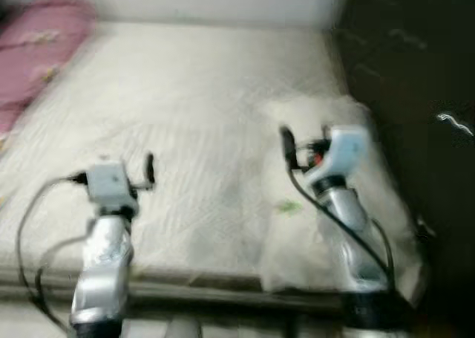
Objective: Clean up the room
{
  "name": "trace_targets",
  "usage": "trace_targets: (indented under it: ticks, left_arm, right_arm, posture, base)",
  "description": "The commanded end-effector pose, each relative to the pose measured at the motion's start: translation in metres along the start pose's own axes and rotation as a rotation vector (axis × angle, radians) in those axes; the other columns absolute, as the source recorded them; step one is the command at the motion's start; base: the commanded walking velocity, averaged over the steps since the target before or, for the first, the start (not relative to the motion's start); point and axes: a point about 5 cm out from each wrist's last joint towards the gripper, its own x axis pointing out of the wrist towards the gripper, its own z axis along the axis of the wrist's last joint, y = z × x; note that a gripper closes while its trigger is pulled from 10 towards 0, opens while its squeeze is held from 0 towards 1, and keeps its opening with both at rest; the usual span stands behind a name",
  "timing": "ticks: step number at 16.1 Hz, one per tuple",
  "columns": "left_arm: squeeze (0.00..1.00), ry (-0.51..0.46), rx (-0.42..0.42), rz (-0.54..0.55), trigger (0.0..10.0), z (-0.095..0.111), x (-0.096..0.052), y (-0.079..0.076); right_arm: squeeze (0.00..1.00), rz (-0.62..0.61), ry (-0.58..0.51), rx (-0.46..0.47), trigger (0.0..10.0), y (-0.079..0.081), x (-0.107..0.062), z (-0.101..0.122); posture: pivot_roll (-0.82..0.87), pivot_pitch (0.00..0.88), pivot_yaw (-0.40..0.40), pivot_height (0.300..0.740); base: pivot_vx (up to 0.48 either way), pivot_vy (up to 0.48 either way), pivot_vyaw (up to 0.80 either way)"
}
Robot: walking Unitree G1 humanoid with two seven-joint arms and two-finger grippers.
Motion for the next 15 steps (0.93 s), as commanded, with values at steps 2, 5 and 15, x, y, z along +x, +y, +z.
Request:
trace_targets:
  ticks: [2, 5, 15]
  left_arm:
    - [0.00, 0.024, 0.031, -0.038, 10.0, -0.0039, -0.0065, -0.0009]
    - [0.00, 0.031, 0.008, -0.079, 10.0, -0.0041, -0.0071, -0.0039]
    - [0.00, 0.044, -0.039, -0.135, 10.0, -0.0023, -0.0082, -0.0106]
  right_arm:
    - [0.00, -0.079, 0.044, -0.034, 10.0, -0.0108, -0.0035, -0.0050]
    - [0.00, -0.087, 0.063, -0.032, 10.0, -0.0099, -0.0057, -0.0066]
    - [0.00, -0.068, 0.091, -0.086, 10.0, -0.0095, 0.0017, -0.0064]
  posture:
    - [-0.02, 0.000, 0.033, 0.740]
    - [-0.03, 0.000, 0.025, 0.740]
    - [-0.02, 0.000, 0.001, 0.740]
  base:
    - [0.000, 0.000, -0.21]
    - [0.000, 0.000, 0.00]
    - [0.000, 0.033, 0.00]
